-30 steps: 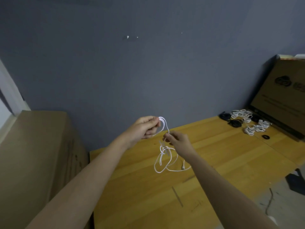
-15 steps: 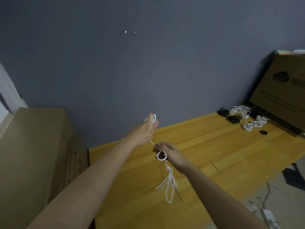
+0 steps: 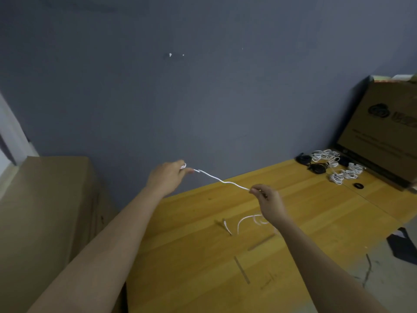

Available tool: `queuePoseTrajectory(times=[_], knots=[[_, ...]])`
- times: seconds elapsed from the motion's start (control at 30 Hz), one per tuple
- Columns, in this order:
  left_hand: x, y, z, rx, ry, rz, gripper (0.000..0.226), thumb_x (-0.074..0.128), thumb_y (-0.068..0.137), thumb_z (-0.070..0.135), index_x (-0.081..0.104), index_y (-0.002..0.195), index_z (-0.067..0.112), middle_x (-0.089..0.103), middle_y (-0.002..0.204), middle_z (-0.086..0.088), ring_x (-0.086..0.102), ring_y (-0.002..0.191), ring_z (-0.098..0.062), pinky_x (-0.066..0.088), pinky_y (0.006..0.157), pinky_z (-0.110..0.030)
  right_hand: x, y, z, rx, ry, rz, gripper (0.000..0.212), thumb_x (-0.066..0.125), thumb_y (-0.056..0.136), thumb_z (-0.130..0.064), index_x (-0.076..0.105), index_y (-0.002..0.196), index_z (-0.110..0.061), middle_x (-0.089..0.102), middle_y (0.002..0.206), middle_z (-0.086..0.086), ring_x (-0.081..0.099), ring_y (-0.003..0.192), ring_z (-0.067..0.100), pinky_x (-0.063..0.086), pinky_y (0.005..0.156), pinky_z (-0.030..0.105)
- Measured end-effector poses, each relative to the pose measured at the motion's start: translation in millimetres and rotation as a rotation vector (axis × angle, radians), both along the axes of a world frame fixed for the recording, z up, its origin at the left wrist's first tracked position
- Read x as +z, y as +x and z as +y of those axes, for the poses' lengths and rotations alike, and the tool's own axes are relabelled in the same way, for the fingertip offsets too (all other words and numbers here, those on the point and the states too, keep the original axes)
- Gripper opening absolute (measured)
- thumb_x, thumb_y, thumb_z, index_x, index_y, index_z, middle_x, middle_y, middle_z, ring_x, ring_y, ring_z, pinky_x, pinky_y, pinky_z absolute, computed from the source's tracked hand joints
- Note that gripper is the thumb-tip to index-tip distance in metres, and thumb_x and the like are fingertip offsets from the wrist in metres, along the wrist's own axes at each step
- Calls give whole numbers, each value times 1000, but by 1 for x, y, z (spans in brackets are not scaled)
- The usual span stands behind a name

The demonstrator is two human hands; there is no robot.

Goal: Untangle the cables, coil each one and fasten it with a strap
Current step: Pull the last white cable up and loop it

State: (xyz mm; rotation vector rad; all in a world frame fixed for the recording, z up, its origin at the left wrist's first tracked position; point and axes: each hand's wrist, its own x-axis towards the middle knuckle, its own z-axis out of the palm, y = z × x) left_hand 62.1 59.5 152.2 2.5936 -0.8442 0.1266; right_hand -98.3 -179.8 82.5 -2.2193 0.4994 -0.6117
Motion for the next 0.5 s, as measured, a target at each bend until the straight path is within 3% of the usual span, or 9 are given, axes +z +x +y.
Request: queuePoseTrajectory(times=[0.1,0.17,0.23,0.37,0.43,0.5], knots=[[17,1,-7,55,-191,100,43,42,97,50,51,81,12,49,68,2,49,69,-23,29,54,-32,15,14,-2,-70,-241,54,20,52,98,-20,71,98,-13,62,95,6,53,98,31,33,77,32],[34,-5,-17,-25,-286,142,45,43,98,48,53,82,7,48,67,0,46,64,-21,29,56,-33,32,27,1,-204,-314,170,23,46,99,-19,66,109,-18,57,117,7,43,115,32,30,91,37],[55,-15,-26,-107,-350,134,46,44,97,47,55,81,6,44,63,1,41,56,-16,28,54,-32,52,37,8,-268,-312,157,34,44,95,-11,57,125,-19,46,133,8,34,128,31,25,104,39],[88,-19,-43,-190,-348,74,43,48,95,50,55,75,12,41,55,6,39,52,-15,27,51,-30,97,41,47,115,60,-287,55,52,82,-3,46,135,-16,47,136,0,39,129,13,31,104,25],[103,-20,-49,-200,-322,23,43,48,94,51,56,76,13,44,55,5,44,55,-16,29,52,-31,114,36,68,273,291,-367,54,53,80,-14,46,132,-22,55,129,-5,51,120,3,42,96,22],[118,-20,-54,-192,-301,-39,41,49,94,52,51,70,19,47,59,4,47,63,-21,30,55,-33,128,33,78,337,498,-415,49,53,80,-17,48,128,-24,65,115,3,61,111,9,48,91,21]])
